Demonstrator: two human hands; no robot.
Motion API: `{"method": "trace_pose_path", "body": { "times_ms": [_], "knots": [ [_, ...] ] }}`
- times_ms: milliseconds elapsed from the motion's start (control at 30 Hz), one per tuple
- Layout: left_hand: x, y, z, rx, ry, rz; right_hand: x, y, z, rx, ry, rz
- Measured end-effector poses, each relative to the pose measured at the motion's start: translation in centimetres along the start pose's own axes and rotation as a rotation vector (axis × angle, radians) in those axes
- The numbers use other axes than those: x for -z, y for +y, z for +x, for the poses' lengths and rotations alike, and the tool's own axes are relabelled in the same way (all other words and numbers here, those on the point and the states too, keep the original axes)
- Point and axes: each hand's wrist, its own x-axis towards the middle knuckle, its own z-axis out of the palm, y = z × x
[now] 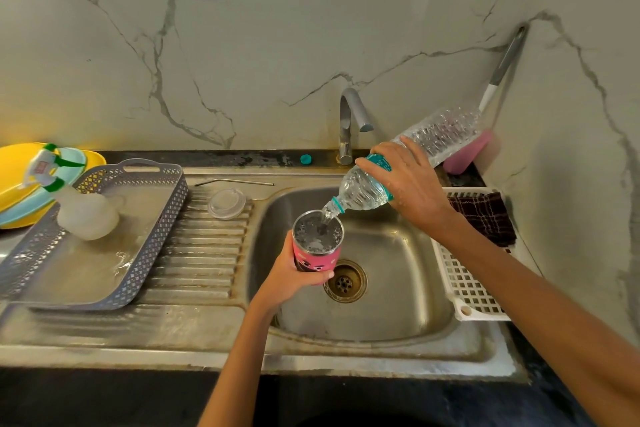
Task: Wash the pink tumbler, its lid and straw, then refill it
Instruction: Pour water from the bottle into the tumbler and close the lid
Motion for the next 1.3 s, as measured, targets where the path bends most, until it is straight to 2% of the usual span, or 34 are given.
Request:
{"method": "trace_pose_path", "body": {
  "times_ms": [200,533,833,1033,1300],
  "knots": [
    [0.0,0.5,-0.5,0.001,0.019,-0.021,-0.5,-0.2,-0.3,-0.023,0.017,0.060],
    [0.9,2.0,-1.5,-0.024,0.052,-0.073,-1.4,-3.2,-0.1,-0.173,-0.001,0.278],
    [1.9,0.9,-2.4,-0.014,0.122,-0.048,-2.2,-6.5,0.2,-0.450,0.023,0.756],
    [3.6,-0.5,-2.5,-0.008,0.207,-0.037,-3.5,-7.9,-0.4,-0.690,-0.005,1.010],
    [8.2,-1.6,-1.5,-0.030,0.417,-0.080,-3.8,-9.2,-1.1,-0.794,-0.063,1.124]
  ]
}}
